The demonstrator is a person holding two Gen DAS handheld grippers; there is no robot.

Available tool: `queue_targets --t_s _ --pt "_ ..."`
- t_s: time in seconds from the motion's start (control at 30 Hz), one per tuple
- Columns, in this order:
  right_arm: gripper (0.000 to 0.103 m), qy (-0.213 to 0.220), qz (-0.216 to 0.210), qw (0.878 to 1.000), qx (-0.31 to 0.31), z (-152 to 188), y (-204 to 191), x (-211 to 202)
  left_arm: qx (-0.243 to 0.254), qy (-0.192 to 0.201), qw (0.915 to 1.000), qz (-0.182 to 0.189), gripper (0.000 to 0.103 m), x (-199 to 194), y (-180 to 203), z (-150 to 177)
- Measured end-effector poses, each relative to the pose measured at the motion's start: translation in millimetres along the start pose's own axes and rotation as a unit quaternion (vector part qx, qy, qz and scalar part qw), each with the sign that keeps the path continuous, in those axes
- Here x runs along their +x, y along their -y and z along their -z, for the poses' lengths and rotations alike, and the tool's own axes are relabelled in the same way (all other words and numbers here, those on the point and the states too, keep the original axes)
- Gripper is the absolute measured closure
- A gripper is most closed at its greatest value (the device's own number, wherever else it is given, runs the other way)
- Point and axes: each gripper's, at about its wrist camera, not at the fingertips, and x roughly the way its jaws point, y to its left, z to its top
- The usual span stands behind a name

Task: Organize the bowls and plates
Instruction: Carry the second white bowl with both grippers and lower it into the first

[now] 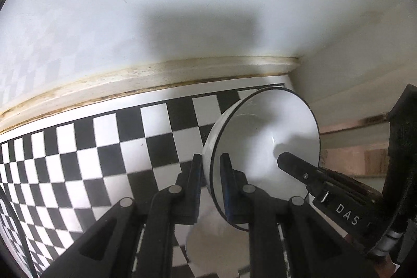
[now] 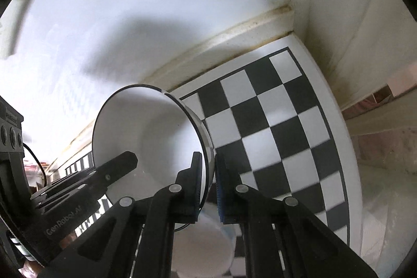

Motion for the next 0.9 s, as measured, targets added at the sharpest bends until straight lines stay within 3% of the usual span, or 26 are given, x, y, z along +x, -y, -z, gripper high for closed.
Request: queue_targets --t_s 0.2,0.5,0.9 --pt "0.092 0.025 -0.007 1.000 -0.017 27 -11 -40 0.009 0.026 0.9996 0.011 0.092 -52 5 35" --pt "0.092 0.043 -0.003 0.999 -0.029 129 -12 -88 0.041 0.034 0.9984 0.018 0.092 -94 6 115" --pt "0.092 -0.004 0.006 1.000 0.007 271 1 -87 0.052 -0.038 0.9974 0.032 0.092 -83 -30 235"
